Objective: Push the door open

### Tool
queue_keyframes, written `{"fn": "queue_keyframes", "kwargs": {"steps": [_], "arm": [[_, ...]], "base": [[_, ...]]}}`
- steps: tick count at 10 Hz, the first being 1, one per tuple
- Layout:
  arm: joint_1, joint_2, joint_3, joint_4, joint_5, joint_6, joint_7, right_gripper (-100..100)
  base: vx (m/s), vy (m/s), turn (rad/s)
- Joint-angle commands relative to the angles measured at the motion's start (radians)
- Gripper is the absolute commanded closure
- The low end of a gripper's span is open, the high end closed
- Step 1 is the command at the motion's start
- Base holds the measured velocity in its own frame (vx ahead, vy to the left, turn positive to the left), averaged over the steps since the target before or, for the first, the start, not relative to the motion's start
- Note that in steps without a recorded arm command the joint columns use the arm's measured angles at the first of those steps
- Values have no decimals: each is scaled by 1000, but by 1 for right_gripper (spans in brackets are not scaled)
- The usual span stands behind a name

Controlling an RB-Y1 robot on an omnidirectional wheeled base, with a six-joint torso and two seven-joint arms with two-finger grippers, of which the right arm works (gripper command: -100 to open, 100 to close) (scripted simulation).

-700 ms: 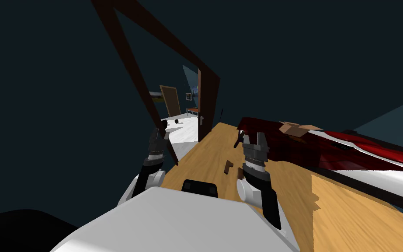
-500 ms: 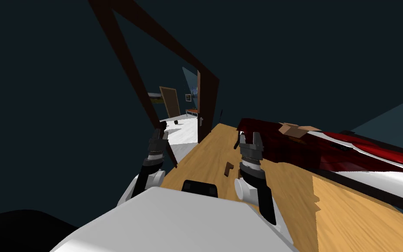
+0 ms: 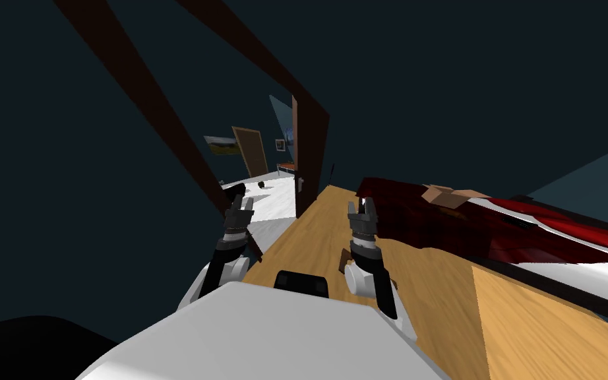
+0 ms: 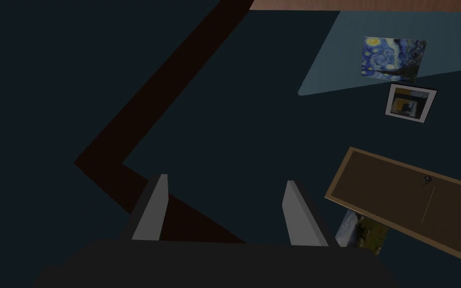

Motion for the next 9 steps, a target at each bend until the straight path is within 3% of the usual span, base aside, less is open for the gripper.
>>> {"fn": "queue_keyframes", "kwargs": {"steps": [1, 9], "arm": [[-29, -14, 32, 28, -4, 7, -13, -100], [-141, -56, 196, 157, -13, 16, -59, -100]], "base": [[240, 0, -57], [166, 15, -55]]}}
